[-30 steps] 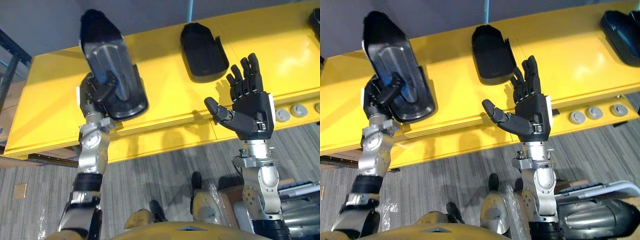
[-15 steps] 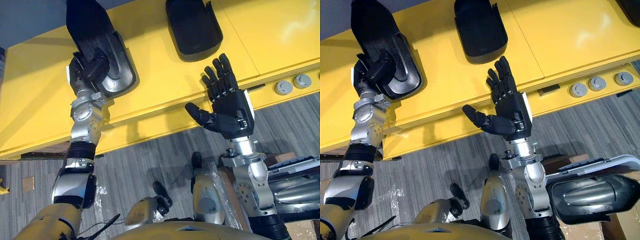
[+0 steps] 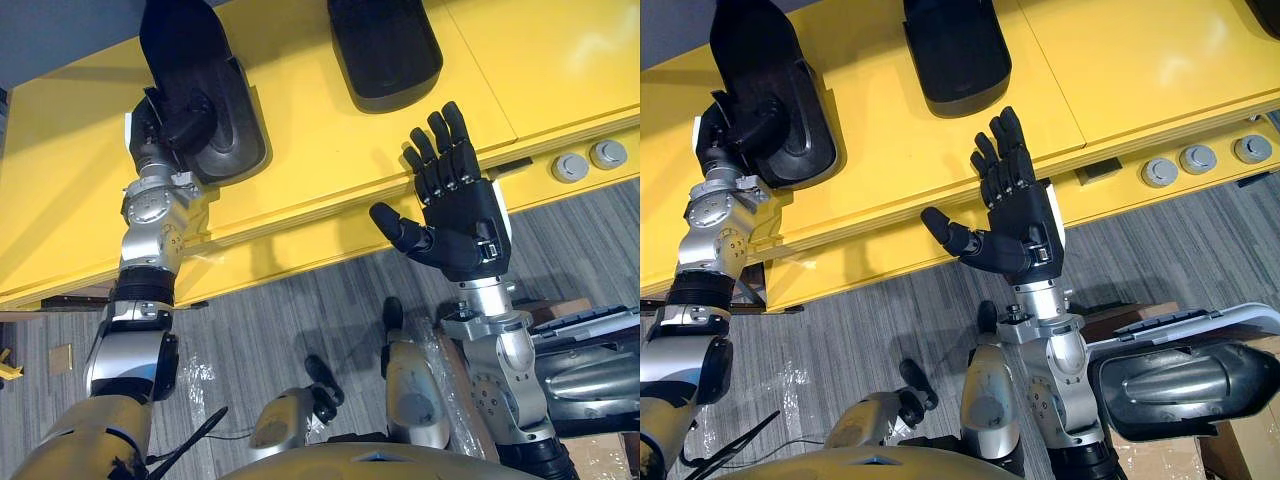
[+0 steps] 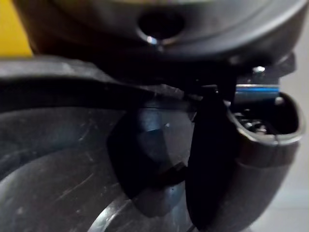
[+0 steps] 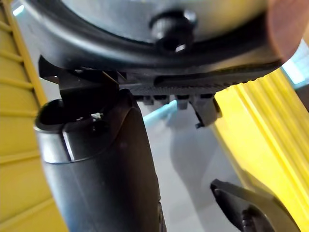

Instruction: Walk over and take three plastic housings, then place them on the shelf

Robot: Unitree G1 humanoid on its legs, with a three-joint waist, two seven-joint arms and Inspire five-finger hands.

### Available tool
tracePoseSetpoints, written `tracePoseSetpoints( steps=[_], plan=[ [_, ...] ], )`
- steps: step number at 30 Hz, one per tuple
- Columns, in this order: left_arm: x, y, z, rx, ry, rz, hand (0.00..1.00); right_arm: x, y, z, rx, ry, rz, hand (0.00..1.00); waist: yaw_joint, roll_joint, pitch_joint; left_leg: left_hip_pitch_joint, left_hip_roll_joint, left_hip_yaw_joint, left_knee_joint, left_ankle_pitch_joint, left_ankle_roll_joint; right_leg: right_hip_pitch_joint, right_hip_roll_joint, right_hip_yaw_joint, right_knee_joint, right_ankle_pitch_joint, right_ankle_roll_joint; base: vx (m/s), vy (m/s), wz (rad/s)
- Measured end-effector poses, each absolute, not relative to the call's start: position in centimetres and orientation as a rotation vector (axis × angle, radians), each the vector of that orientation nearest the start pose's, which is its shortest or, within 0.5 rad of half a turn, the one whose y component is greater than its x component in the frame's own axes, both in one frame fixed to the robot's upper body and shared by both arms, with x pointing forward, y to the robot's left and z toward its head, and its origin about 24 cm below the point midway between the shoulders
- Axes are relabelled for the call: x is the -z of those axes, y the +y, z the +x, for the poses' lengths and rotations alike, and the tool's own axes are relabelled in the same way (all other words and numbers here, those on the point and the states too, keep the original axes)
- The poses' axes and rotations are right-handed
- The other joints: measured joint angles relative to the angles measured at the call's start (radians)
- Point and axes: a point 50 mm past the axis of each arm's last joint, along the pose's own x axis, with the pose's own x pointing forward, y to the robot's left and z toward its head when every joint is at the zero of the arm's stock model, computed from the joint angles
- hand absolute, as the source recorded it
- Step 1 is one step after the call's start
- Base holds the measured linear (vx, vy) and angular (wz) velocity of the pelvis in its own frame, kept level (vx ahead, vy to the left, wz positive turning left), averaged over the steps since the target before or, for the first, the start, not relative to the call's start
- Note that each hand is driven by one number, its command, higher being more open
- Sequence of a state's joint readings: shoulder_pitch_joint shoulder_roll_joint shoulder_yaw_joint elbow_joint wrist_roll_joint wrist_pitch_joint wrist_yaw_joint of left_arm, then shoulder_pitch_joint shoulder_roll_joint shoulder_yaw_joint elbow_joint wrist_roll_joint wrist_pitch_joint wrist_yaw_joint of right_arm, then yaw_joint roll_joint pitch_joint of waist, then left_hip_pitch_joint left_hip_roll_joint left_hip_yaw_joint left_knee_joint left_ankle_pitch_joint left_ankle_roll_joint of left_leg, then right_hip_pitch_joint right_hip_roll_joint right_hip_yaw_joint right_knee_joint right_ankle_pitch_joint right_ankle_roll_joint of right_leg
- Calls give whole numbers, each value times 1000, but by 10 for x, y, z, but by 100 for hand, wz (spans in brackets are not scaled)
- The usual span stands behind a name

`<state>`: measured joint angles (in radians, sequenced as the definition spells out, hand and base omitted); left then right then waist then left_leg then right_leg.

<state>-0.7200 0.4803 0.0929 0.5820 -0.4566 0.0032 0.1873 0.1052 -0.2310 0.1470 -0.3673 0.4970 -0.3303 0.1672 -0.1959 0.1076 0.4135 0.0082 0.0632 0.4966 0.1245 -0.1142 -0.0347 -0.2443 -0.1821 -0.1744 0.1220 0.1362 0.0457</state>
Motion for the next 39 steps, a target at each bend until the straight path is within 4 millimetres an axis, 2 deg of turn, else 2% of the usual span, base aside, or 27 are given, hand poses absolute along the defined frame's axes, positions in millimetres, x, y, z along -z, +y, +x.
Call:
tracePoseSetpoints(
  steps=[12, 18, 23, 25, 27, 29, 32, 34, 39],
  plan=[
    [-167, 268, 377, -387, -115, -81, 100, -129, -144, 213, -346, -547, 279, 100, -6, -2, 1, 3, 5, -11, 19, -5, -5, 23, 4, -11, -11, 1, 9, -39, -23, 2],
    [-160, 269, 378, -413, -81, -99, 100, -130, -145, 213, -343, -551, 279, 100, -5, -6, -2, 34, 20, -12, 28, -17, -11, 88, 24, -16, -76, 21, 23, -9, -12, -2],
    [-155, 265, 379, -407, -52, -68, 100, -130, -146, 213, -347, -555, 276, 100, -3, -11, -47, 37, 19, -12, 25, -21, -11, 120, 32, -24, -143, 60, 13, 16, 1, 1],
    [-150, 263, 379, -382, -30, -54, 100, -131, -145, 212, -360, -568, 268, 100, -1, -22, -64, 68, 19, -13, 12, -21, -11, 159, 37, -29, -173, 68, 13, 53, 2, 1],
    [-146, 260, 379, -353, -11, -34, 100, -131, -144, 211, -363, -578, 212, 100, 1, -27, -84, 79, 18, -19, 7, -21, -12, 181, 38, -40, -193, 71, 15, 29, 2, 8],
    [-150, 256, 379, -317, -23, -19, 100, -132, -143, 210, -376, -595, 140, 100, 9, -30, -100, 91, 19, -24, 2, -21, -12, 196, 40, -44, -199, 73, 15, 18, 1, 8],
    [-172, 246, 379, -224, -120, -13, 100, -131, -144, 213, -403, -596, 38, 100, 36, -30, -125, 106, 18, -29, -7, -21, -13, 211, 40, -48, -199, 73, 15, -6, 6, 3],
    [-189, 240, 377, -189, -191, 15, 100, -127, -141, 224, -428, -572, -16, 100, 45, -31, -162, 106, 17, -40, -8, -21, -13, 219, 37, -65, -200, 73, 14, -34, 14, 14],
    [-201, 248, 372, -194, -238, 116, 100, -132, -140, 233, -436, -589, -69, 100, 76, -23, -201, 122, 18, -56, -8, -22, -14, 246, 34, -86, -201, 72, 13, -51, -1, 11]
  ],
)
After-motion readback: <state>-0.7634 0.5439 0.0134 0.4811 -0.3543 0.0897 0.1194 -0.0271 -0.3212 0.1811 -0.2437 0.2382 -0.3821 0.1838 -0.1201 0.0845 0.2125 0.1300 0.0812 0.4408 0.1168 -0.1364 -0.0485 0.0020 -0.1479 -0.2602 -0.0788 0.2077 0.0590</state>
